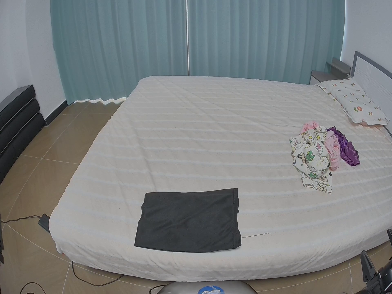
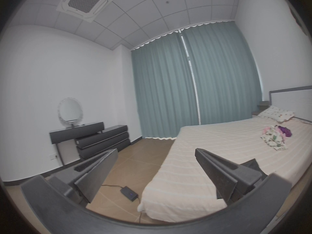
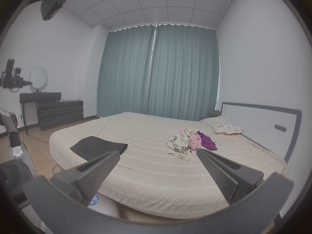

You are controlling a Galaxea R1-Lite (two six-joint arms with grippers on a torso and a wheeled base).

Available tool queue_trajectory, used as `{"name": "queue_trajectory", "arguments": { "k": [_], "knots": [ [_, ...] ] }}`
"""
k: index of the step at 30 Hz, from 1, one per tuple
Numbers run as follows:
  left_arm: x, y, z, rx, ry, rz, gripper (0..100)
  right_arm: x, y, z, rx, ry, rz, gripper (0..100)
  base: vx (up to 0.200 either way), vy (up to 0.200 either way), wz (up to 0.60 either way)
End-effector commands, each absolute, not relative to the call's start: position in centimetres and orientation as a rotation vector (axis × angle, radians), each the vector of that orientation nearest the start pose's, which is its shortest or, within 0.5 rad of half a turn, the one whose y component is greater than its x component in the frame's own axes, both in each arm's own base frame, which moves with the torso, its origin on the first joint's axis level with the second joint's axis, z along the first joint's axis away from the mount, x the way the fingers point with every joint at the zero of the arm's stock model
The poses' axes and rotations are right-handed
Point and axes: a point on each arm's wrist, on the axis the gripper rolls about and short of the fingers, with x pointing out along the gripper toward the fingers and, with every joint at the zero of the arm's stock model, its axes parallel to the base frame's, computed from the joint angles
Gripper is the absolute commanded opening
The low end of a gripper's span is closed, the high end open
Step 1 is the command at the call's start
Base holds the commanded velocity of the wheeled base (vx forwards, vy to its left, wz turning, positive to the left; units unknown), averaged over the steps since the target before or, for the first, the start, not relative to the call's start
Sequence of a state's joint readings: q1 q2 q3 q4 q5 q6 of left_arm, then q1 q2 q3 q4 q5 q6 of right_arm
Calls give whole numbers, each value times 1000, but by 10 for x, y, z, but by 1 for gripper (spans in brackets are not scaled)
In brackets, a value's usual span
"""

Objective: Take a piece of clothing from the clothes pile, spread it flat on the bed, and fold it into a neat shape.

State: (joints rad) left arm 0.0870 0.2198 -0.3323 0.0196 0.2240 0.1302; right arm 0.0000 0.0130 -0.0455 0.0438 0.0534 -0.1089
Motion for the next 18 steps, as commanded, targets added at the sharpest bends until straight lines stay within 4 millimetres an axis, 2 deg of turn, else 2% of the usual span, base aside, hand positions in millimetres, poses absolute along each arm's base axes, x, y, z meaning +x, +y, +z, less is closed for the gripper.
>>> {"name": "queue_trajectory", "arguments": {
  "k": [1, 3, 5, 6, 8, 10, 11, 13, 14, 15, 18],
  "knots": [
    [-36, -1, 153, 126, -206, 109, 100, -26, 1, 82, -21, 7, 43, 100, 0, 0, 0],
    [-36, -2, 157, 128, -216, 113, 100, -26, 1, 82, -18, 6, 43, 100, 0, 0, 0],
    [-32, -2, 172, 130, -207, 179, 100, -26, 1, 82, -21, 4, 52, 100, 0, 0, 0],
    [-30, -2, 172, 129, -201, 183, 100, -26, 1, 82, -23, 2, 54, 100, 0, 0, 0],
    [-24, -2, 160, 115, -136, 182, 100, -26, 1, 82, -29, 4, 55, 100, 0, 0, 0],
    [-16, -1, 137, 117, -70, 173, 100, -26, 1, 82, -29, 5, 55, 100, 0, 0, 0],
    [-16, -1, 135, 119, -67, 173, 100, -26, 1, 82, -29, 5, 55, 100, 0, 0, 0],
    [-16, -1, 97, 135, -35, 167, 100, -26, 1, 82, -30, 5, 57, 100, 0, 0, 0],
    [-16, -1, 97, 135, -35, 167, 100, -26, 1, 82, -30, 5, 57, 100, 0, 0, 0],
    [-16, -1, 86, 136, 11, 167, 100, -26, 1, 82, -32, 5, 60, 100, 0, 0, 0],
    [-16, -1, 83, 56, 40, 163, 100, -26, 2, 82, -33, 6, 72, 100, 0, 0, 0]
  ]
}}
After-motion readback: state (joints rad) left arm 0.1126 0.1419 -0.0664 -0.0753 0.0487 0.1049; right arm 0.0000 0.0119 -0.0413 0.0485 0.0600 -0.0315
